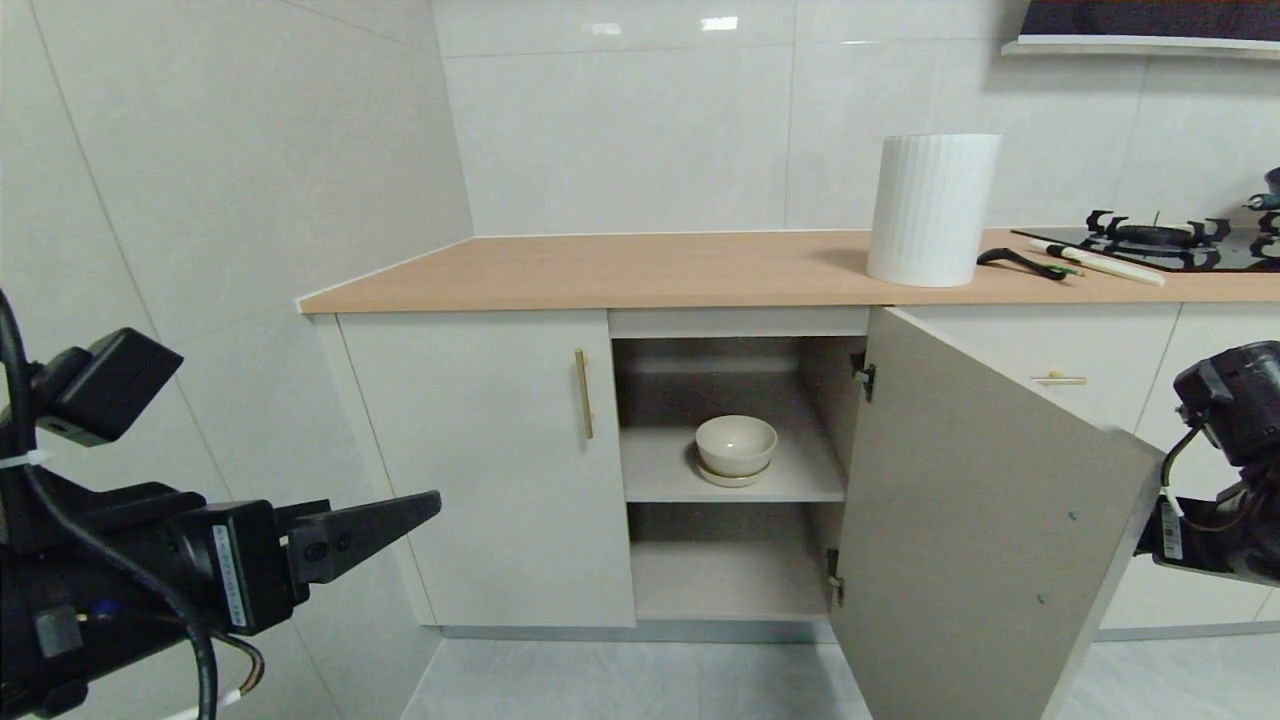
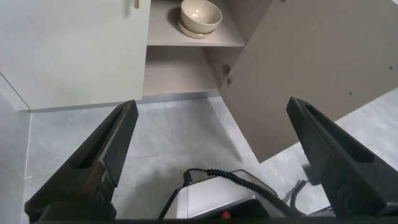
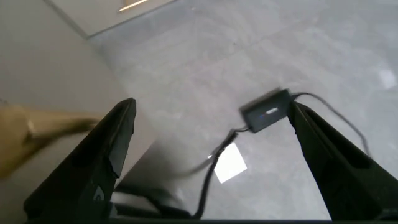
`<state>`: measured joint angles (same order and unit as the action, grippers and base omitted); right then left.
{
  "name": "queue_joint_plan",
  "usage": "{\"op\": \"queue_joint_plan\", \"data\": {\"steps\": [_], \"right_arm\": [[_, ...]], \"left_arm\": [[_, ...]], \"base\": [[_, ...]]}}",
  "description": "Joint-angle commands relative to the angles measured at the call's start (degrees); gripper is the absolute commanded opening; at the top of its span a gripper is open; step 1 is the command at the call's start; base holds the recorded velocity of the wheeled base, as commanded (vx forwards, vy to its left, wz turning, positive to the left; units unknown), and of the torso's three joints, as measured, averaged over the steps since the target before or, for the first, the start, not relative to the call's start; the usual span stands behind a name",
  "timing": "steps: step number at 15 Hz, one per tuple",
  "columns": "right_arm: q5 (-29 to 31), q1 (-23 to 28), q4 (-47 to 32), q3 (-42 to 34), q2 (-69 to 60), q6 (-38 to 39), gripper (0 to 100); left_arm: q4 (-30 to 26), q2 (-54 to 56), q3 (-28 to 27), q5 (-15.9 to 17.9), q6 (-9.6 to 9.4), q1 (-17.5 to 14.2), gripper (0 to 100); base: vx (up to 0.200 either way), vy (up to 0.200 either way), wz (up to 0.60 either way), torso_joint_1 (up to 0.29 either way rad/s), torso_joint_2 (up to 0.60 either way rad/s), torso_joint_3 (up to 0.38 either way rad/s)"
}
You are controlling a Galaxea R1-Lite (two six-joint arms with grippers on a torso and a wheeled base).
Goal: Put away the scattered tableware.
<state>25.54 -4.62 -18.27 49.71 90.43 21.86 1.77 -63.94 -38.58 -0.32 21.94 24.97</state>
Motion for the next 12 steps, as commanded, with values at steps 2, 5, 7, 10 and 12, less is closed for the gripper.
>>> {"op": "queue_joint_plan", "data": {"steps": [2,5,7,10,12], "right_arm": [[-1.0,-4.3,0.4,0.0,0.7,2.2,100],[-4.7,-10.8,0.9,-0.2,1.7,6.2,100],[-6.0,-14.2,2.1,-0.2,2.7,7.8,100],[-8.4,-21.1,8.3,0.2,5.5,7.9,100],[-12.8,-23.6,13.9,0.6,8.4,7.3,100]], "left_arm": [[0.0,0.0,-0.1,0.0,0.03,0.0,100],[0.1,0.0,-0.3,-0.1,0.12,-0.3,100],[0.1,0.2,-0.4,-0.1,0.21,-0.8,100],[0.1,0.2,-0.4,-0.1,0.29,-0.8,100],[0.1,0.2,-0.7,-0.1,0.29,-0.8,100]], "base": [[0.0,0.0,0.0,0.0,0.0,0.0],[0.0,0.0,0.0,0.0,0.0,0.0],[0.0,0.0,0.0,0.0,0.0,0.0],[0.0,0.0,0.0,0.0,0.0,0.0],[0.0,0.0,0.0,0.0,0.0,0.0]]}}
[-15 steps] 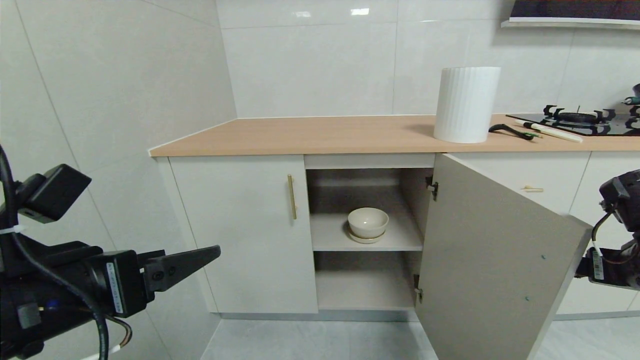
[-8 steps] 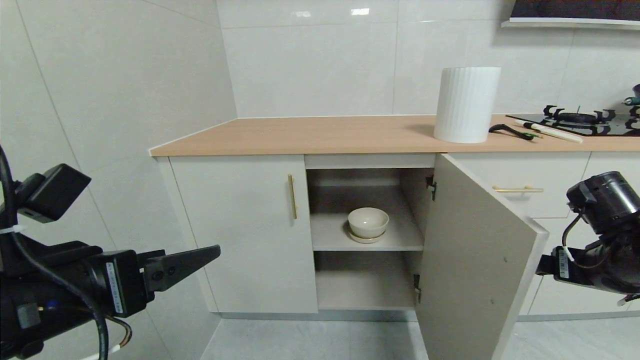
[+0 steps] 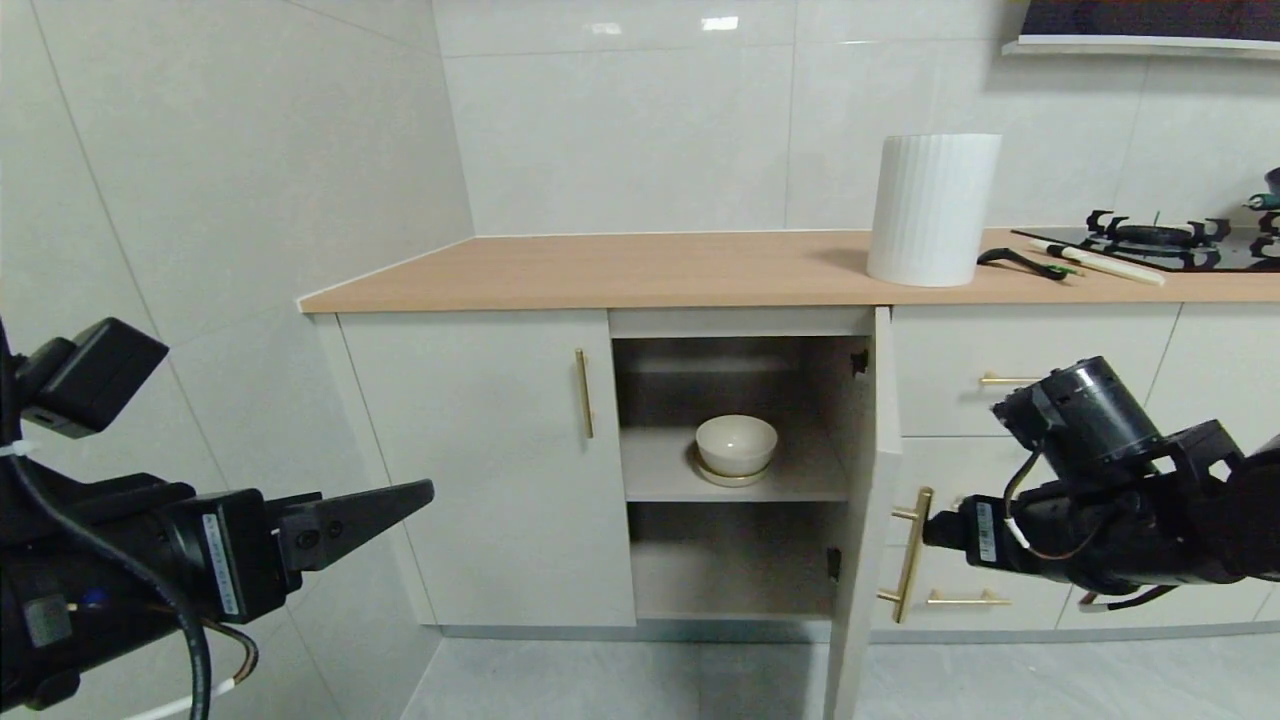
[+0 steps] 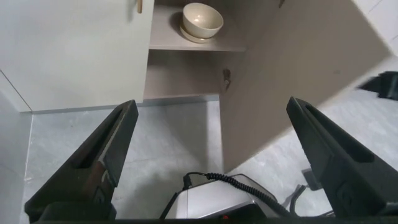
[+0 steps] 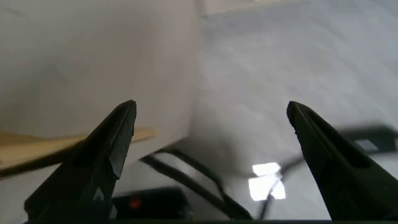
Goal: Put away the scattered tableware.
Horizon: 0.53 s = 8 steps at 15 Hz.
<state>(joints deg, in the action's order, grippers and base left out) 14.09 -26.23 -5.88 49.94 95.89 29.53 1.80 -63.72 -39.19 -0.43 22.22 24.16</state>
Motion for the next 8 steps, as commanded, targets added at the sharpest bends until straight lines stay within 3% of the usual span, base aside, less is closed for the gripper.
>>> {"op": "queue_joint_plan", "data": {"steps": [1,5,8], "right_arm": [[-1.6,-2.1,1.8,0.6,3.2,-0.4,100],[-4.3,-2.7,4.2,12.4,15.6,-0.5,100],[-9.3,-2.7,5.7,16.5,19.9,-0.1,100]], "left_arm": [[0.0,0.0,-0.1,0.0,0.01,0.0,100],[0.2,0.0,-0.1,-0.1,0.01,0.0,100],[0.0,-0.3,0.0,-0.1,0.01,0.0,100]], "base": [[0.0,0.0,0.0,0.0,0.0,0.0],[0.0,0.0,0.0,0.0,0.0,0.0],[0.0,0.0,0.0,0.0,0.0,0.0]]}}
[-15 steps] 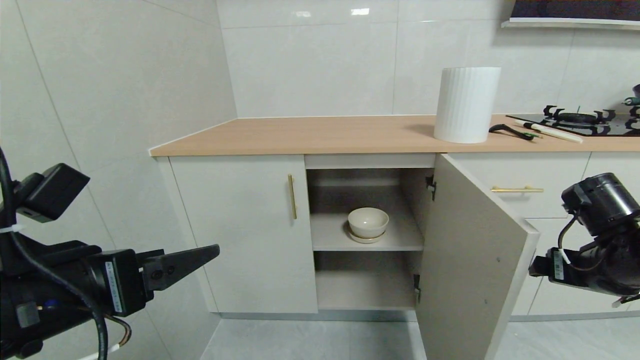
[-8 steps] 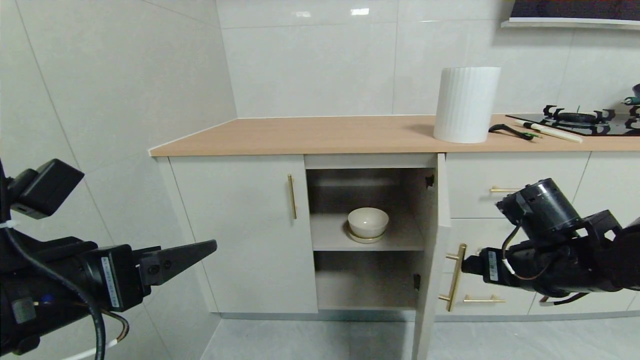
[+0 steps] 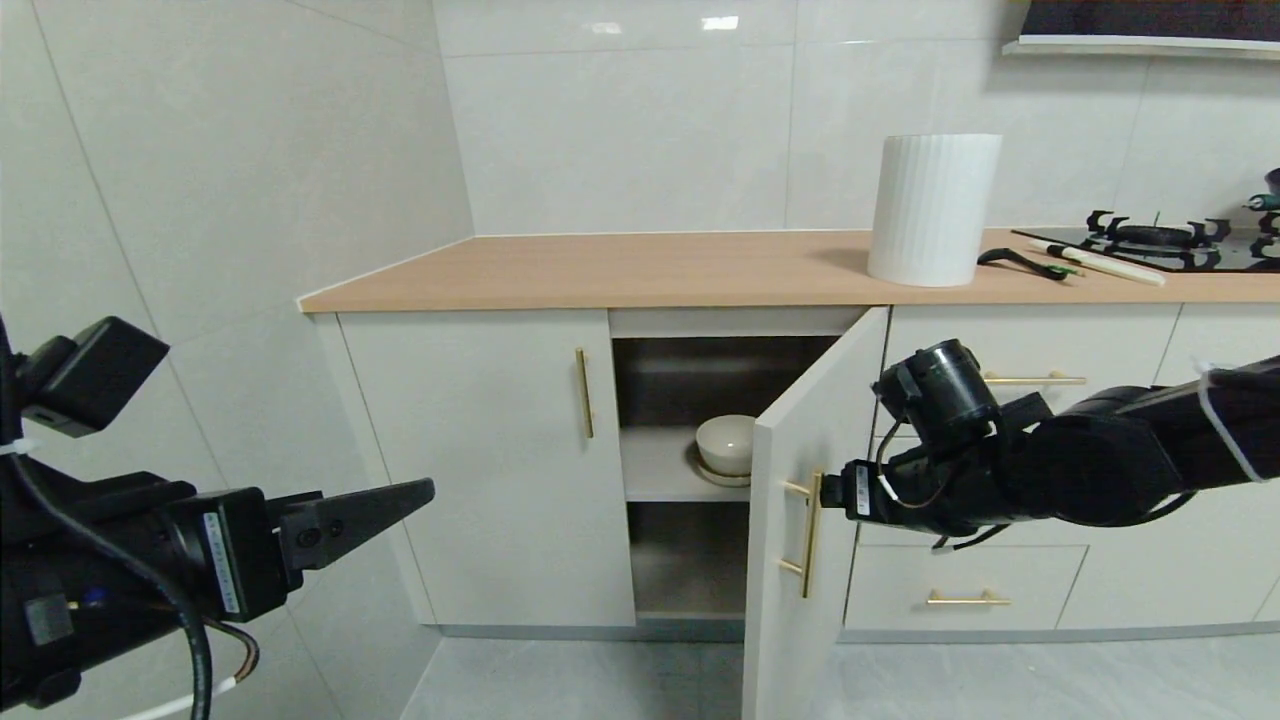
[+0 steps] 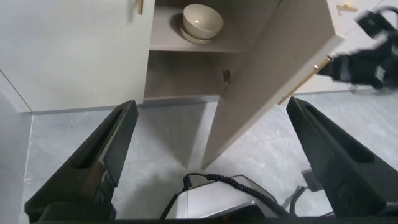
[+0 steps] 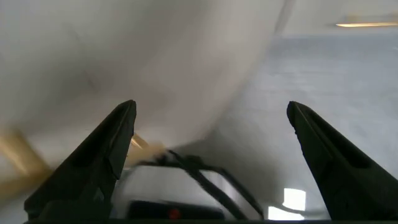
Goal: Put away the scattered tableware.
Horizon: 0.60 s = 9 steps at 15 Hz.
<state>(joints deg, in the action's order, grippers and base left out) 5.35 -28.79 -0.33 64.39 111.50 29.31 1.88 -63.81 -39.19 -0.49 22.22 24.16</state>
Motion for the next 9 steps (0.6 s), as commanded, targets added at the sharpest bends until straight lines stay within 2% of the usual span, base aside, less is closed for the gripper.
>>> {"op": "queue_joint_plan", "data": {"steps": [1,9], "right_arm": [[-1.4,0.0,1.8,2.3,5.3,0.2,100],[-2.3,0.1,17.7,2.1,12.8,6.4,100]], "left_arm": [[0.0,-0.2,0.0,0.0,0.01,0.0,100],[0.0,-0.4,0.0,-0.3,0.01,-0.1,100]], "base": [[0.0,0.0,0.0,0.0,0.0,0.0],[0.0,0.0,0.0,0.0,0.0,0.0]]}}
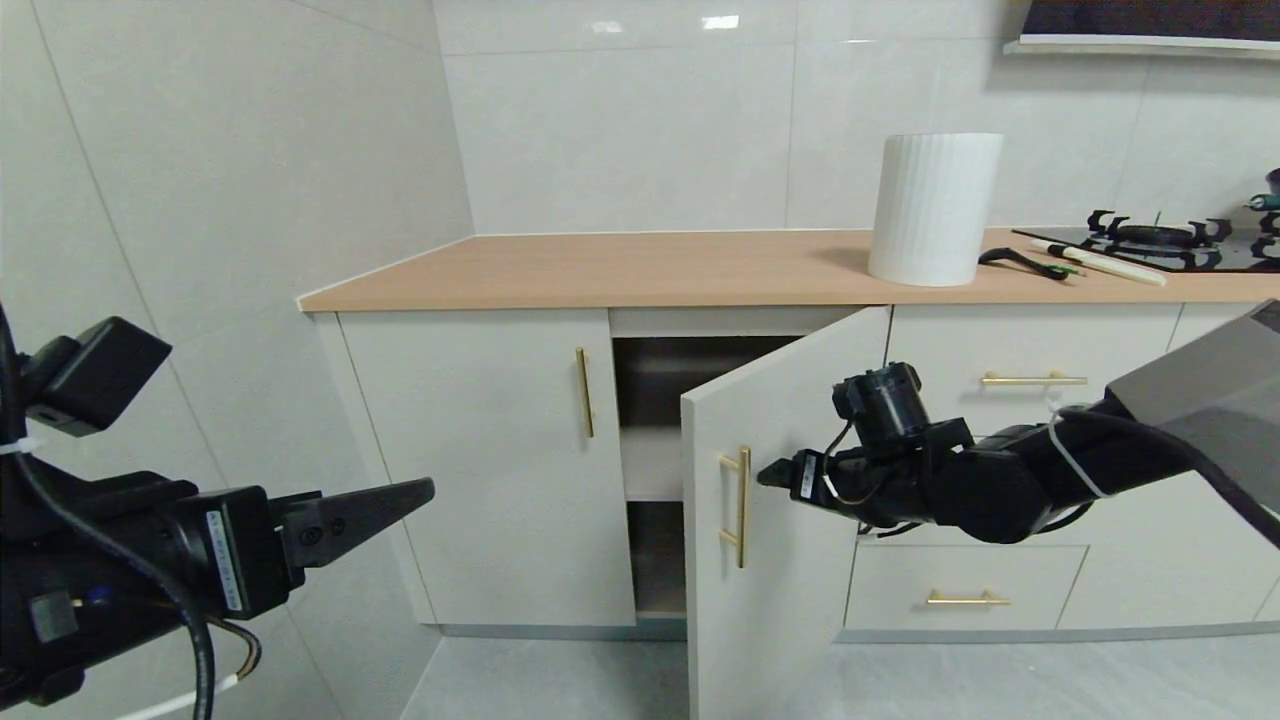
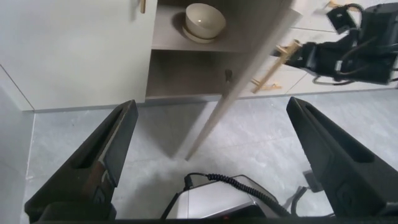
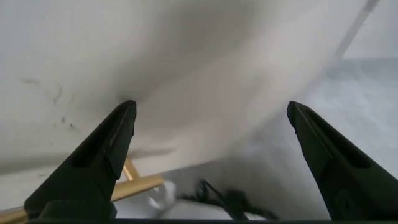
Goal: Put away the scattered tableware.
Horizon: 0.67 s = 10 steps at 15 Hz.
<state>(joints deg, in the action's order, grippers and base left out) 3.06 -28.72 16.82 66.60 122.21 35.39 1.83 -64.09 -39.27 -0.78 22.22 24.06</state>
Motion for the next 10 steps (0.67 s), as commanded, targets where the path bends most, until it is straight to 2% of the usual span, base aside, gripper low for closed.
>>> {"op": "queue_joint_plan", "data": {"steps": [1,2,8,10], "right_arm": [[0.0,0.0,1.7,0.0,3.1,0.5,100],[0.0,0.0,2.2,0.0,3.6,0.5,100],[0.1,-0.1,7.4,1.3,6.6,3.1,100],[0.1,0.0,7.4,3.0,7.1,6.4,100]], "left_arm": [[0.0,-0.1,0.1,0.0,0.01,-0.3,100],[-0.2,-0.1,0.2,0.2,-0.16,-0.9,100],[-1.7,-0.1,-0.3,0.3,-0.25,-1.0,100],[-1.6,-0.1,-0.3,0.3,-0.25,-1.0,100]], "base": [[0.0,0.0,0.0,0.0,0.0,0.0],[0.0,0.0,0.0,0.0,0.0,0.0],[0.2,0.0,0.0,-0.001,0.0,0.002],[0.0,0.0,0.0,0.0,0.0,0.0]]}}
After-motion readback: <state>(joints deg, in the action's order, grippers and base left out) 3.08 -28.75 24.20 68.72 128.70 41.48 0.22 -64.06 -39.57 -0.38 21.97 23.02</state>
